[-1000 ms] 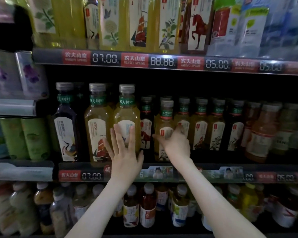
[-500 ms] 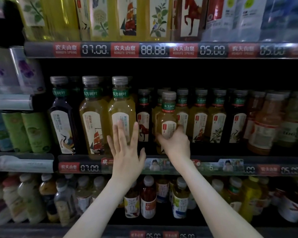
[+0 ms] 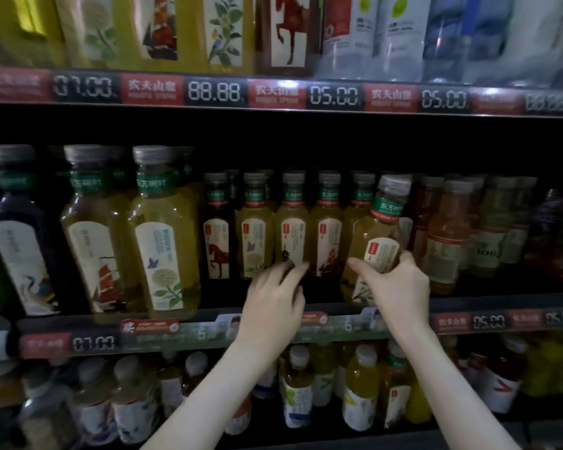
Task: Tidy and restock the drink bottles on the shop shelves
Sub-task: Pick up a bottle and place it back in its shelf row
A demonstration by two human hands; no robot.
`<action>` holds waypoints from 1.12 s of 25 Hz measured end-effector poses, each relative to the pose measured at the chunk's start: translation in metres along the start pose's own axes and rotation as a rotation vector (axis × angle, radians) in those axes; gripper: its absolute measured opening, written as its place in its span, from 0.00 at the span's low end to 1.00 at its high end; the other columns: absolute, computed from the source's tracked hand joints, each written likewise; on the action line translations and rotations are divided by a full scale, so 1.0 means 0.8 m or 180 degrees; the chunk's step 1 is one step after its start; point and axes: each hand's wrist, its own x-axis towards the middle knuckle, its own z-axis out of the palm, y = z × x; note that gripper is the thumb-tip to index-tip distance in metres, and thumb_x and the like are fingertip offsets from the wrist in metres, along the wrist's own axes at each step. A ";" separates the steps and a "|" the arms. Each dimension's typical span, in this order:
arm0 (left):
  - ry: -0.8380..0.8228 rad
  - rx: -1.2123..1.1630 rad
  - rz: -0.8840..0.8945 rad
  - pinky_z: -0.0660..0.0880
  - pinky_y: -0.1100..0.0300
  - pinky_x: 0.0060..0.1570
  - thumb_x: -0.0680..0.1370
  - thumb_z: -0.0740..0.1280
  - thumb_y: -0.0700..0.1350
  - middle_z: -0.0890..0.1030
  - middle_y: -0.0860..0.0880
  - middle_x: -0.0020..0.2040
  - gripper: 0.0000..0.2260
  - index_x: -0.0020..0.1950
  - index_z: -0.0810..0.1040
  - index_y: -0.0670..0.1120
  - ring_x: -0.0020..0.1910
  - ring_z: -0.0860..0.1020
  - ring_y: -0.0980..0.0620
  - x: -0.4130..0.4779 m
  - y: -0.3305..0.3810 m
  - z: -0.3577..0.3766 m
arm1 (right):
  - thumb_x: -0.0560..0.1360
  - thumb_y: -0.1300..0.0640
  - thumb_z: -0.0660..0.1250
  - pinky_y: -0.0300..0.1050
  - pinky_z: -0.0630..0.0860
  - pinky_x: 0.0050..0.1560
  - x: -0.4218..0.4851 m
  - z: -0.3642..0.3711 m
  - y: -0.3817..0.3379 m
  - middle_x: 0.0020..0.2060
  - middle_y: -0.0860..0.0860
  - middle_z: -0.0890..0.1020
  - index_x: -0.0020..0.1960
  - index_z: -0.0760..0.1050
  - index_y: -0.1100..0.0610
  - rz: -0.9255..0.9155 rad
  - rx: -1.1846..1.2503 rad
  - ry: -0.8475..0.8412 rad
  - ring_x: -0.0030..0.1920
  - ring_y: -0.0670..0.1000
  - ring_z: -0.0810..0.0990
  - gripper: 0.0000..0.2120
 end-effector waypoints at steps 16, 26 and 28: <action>-0.0972 -0.1440 -0.0315 0.78 0.54 0.51 0.76 0.68 0.51 0.78 0.45 0.60 0.43 0.75 0.36 0.61 0.53 0.80 0.48 0.075 0.129 0.065 | 0.77 0.55 0.67 0.19 0.67 0.42 0.029 -0.061 0.050 0.51 0.45 0.78 0.63 0.72 0.52 -0.0483 0.0343 -0.0554 0.45 0.32 0.75 0.15; -0.1067 -0.1538 -0.0999 0.68 0.64 0.53 0.75 0.70 0.47 0.73 0.47 0.68 0.43 0.78 0.42 0.51 0.64 0.73 0.49 0.098 0.108 0.072 | 0.73 0.59 0.72 0.54 0.58 0.71 0.082 -0.082 0.094 0.75 0.56 0.56 0.78 0.42 0.49 -0.0356 -0.0372 0.0311 0.75 0.56 0.55 0.46; -0.1104 -0.1511 -0.1070 0.68 0.63 0.54 0.76 0.69 0.47 0.71 0.46 0.69 0.43 0.78 0.40 0.51 0.65 0.73 0.48 0.099 0.109 0.073 | 0.73 0.56 0.70 0.57 0.69 0.66 0.104 -0.085 0.102 0.71 0.58 0.66 0.77 0.46 0.49 0.0101 -0.0456 -0.0187 0.69 0.59 0.68 0.42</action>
